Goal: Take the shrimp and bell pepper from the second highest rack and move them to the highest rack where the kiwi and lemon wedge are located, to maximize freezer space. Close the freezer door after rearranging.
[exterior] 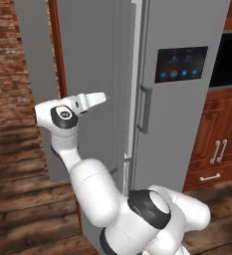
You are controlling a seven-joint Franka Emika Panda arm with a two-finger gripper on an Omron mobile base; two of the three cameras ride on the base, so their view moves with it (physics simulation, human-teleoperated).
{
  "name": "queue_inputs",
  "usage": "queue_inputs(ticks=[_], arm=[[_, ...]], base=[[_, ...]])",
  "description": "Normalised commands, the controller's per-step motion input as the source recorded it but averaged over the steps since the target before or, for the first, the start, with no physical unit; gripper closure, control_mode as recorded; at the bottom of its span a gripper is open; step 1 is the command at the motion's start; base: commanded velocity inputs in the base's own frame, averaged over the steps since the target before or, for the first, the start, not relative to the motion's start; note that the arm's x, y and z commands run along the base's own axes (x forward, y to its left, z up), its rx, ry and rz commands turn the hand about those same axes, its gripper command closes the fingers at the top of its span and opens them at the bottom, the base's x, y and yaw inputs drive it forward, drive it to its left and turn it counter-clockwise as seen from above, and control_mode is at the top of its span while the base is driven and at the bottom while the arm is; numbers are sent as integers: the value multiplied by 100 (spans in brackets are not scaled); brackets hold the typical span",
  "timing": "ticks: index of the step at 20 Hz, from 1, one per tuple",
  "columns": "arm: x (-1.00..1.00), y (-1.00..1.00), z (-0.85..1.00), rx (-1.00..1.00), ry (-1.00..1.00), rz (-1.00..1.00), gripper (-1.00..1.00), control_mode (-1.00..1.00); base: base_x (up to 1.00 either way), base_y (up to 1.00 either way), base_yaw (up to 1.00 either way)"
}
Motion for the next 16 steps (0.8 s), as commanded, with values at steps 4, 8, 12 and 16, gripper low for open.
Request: queue_inputs(ticks=[4, 8, 12, 16], arm=[[16, -93, 8, 9, -13, 21, -100, -100], [38, -70, 16, 19, -5, 20, -100, -100], [61, -42, 26, 20, 0, 11, -100, -100], [72, -31, 30, 22, 0, 10, -100, -100]], base=[[0, 0, 0], [0, 0, 0], [0, 0, 0], [0, 0, 0]])
